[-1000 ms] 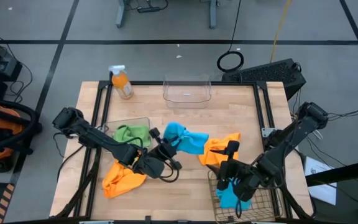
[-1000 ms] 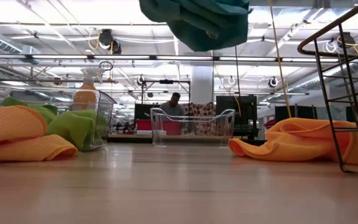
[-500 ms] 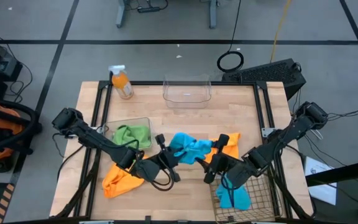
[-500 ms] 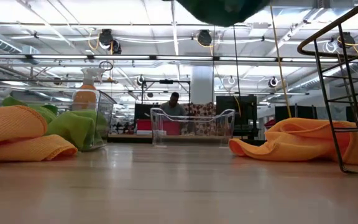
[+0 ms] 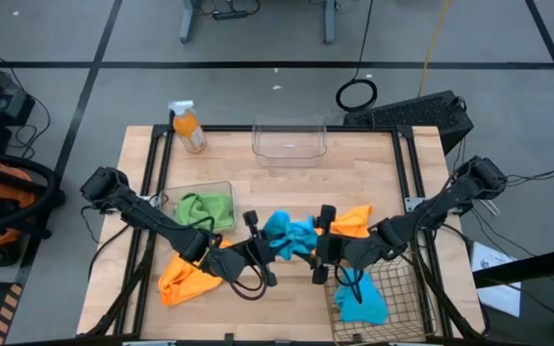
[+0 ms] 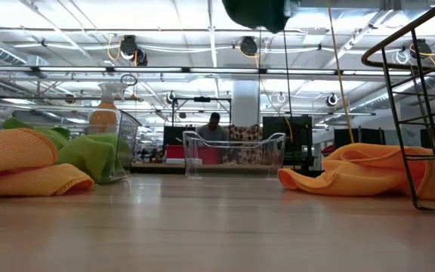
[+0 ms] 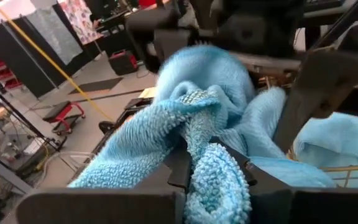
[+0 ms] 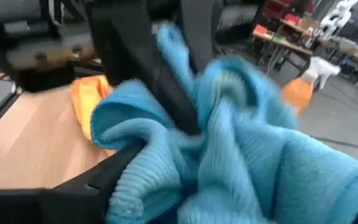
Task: Sort microfiber towel by color & place in baskets
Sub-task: Put the blue microfiber towel into the wire basket
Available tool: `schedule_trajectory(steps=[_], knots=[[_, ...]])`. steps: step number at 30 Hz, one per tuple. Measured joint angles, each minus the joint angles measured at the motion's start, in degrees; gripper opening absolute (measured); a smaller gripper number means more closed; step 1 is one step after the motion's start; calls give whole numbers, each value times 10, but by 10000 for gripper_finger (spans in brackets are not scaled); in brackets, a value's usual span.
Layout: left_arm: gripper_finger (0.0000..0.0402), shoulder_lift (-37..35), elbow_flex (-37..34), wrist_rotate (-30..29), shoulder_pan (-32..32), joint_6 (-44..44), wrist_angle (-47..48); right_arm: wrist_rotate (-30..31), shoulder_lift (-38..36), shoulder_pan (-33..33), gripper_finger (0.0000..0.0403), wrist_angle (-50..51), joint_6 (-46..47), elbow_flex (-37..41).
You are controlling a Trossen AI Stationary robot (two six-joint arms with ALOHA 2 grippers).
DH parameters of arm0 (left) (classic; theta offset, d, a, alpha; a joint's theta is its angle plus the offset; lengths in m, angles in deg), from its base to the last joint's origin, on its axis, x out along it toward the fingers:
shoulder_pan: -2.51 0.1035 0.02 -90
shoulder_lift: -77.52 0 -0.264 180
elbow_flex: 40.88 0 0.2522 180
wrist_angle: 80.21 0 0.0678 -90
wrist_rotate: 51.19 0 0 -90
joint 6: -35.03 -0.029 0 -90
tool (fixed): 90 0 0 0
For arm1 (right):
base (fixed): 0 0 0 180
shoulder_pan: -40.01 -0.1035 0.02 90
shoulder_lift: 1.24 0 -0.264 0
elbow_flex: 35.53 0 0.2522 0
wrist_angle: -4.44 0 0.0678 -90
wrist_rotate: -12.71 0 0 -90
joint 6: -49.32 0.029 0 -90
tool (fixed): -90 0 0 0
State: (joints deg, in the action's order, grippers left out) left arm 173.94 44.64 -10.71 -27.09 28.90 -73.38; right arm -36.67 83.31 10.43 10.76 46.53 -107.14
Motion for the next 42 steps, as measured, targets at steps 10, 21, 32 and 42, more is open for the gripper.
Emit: schedule_trajectory(steps=[10,21,32,42], knots=[[40,0,0,42,-2,-7,-2,-4,0,0,255,-96,21,68],[41,0,0,47,-2,-7,1,-5,0,0,114,-111,12,73],[107,-1,0,79,-3,43,87,-1,1,-9,13,-105,18,73],[259,0,2,75,-4,40,93,3,1,-26,10,-95,51,73]])
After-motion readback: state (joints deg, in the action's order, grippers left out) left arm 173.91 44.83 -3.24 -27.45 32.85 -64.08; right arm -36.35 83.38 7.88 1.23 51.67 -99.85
